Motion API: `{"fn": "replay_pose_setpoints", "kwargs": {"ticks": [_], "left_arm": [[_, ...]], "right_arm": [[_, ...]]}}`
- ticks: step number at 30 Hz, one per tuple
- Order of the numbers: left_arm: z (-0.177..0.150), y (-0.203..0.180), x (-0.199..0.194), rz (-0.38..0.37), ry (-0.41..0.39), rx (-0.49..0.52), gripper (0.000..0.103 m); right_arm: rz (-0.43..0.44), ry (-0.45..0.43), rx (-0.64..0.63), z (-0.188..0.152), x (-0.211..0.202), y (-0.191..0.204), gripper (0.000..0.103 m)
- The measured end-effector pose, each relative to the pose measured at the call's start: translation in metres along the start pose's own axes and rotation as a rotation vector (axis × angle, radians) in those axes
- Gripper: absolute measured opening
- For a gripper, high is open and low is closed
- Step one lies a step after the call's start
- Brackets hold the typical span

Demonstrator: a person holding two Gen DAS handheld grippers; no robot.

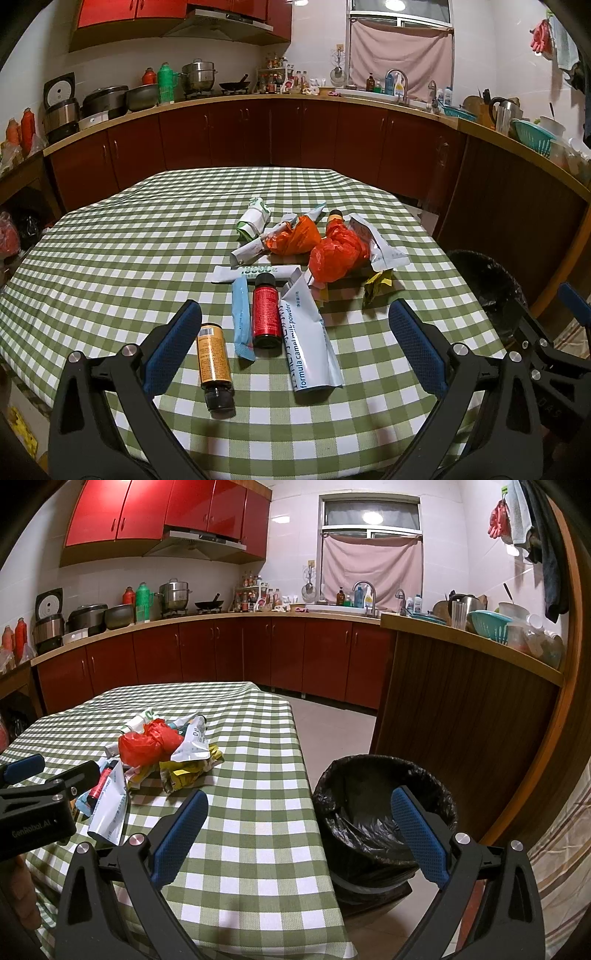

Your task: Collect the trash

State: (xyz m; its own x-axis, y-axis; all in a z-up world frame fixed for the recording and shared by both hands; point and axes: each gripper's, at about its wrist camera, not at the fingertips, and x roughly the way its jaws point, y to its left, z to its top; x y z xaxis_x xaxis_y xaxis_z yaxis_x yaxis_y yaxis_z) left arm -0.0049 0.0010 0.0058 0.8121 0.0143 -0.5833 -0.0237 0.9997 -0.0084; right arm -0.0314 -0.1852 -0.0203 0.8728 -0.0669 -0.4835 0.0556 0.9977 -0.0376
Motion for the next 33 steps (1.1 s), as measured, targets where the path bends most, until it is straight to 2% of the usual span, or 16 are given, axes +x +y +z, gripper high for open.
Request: {"fn": "replay_pose_setpoints", "kwargs": {"ticks": [33], "left_arm": [[-0.0033, 0.0025, 0.0048, 0.023, 0.018, -0.01, 0.099]], "right_arm": [[-0.002, -0.004, -0.001, -0.0012, -0.0004, 0.0009, 0.097]]}}
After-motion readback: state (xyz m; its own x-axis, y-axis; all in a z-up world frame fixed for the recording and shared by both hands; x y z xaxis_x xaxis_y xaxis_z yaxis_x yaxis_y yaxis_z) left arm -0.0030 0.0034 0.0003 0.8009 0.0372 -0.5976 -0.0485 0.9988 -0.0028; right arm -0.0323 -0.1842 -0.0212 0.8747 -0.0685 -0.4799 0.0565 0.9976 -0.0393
